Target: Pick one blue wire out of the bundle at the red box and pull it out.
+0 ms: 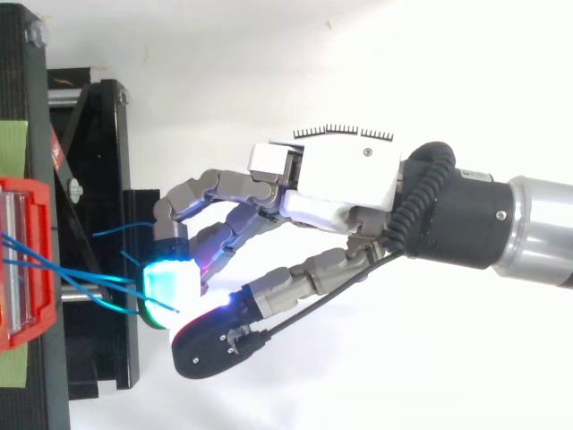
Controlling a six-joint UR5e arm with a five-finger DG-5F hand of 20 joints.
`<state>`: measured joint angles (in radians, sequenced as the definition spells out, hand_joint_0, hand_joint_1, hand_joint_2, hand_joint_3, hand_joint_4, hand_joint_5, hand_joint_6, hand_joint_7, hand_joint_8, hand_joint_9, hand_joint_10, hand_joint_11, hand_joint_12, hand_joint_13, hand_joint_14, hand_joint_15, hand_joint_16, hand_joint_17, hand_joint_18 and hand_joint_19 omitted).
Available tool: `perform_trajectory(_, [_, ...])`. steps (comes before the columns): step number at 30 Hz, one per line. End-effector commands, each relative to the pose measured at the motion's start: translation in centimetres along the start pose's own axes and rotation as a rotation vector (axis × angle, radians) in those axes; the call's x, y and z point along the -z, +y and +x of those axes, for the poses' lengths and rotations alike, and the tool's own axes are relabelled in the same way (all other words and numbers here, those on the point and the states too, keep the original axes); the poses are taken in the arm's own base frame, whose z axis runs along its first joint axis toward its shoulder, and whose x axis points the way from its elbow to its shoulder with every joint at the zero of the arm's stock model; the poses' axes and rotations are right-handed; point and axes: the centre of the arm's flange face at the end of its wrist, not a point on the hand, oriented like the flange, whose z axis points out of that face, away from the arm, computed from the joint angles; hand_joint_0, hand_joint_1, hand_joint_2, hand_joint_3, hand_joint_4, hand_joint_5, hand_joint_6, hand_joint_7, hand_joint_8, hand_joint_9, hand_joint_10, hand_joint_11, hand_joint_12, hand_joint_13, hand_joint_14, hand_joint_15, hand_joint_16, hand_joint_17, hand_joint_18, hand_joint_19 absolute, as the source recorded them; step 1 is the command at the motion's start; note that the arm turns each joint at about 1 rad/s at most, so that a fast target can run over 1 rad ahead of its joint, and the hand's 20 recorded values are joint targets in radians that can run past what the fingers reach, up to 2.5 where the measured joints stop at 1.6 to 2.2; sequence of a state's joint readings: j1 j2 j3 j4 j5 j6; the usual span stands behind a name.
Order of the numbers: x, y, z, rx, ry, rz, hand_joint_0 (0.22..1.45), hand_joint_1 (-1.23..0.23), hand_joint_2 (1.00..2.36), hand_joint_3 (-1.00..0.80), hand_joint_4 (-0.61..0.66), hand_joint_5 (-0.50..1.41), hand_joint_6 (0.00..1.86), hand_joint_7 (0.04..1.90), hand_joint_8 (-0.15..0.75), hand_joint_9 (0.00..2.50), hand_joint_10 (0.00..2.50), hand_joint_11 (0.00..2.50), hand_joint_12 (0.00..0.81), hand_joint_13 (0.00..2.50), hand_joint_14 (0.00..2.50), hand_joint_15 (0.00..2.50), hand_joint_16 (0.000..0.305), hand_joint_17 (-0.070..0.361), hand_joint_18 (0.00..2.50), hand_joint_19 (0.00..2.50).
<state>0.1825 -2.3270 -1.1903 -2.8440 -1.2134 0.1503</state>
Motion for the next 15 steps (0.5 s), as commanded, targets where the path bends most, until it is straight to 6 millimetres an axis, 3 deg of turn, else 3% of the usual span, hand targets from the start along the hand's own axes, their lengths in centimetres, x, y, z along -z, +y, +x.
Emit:
perform_trajectory(1, [0.00,-0.01,0.00,0.000,0.000,0.000,0.51,-0.60,1.10,-0.10,0.01,-0.08,0.88,1.12,0.349,0.96,0.01,0.45,0.520,0.64,0.01,0.31,0.082,0.184,0.58,0.31])
perform_trajectory(3, [0.00,-0.01,0.00,0.000,0.000,0.000,0.49,-0.50,1.25,-0.14,0.00,-0.08,0.87,1.11,0.345,0.97,0.01,0.43,0.527,0.65,0.01,0.31,0.082,0.185,0.59,0.30])
perform_trajectory(5, [0.00,-0.01,0.00,0.000,0.000,0.000,0.48,-0.44,1.31,-0.14,0.00,-0.07,0.86,1.11,0.346,0.99,0.01,0.43,0.528,0.65,0.01,0.31,0.082,0.185,0.58,0.31])
perform_trajectory(15, [0.03,-0.08,-0.02,0.001,0.000,0.002,0.48,-0.33,1.40,-0.17,0.04,-0.07,0.84,1.11,0.343,1.02,0.01,0.43,0.526,0.65,0.01,0.31,0.080,0.180,0.57,0.31])
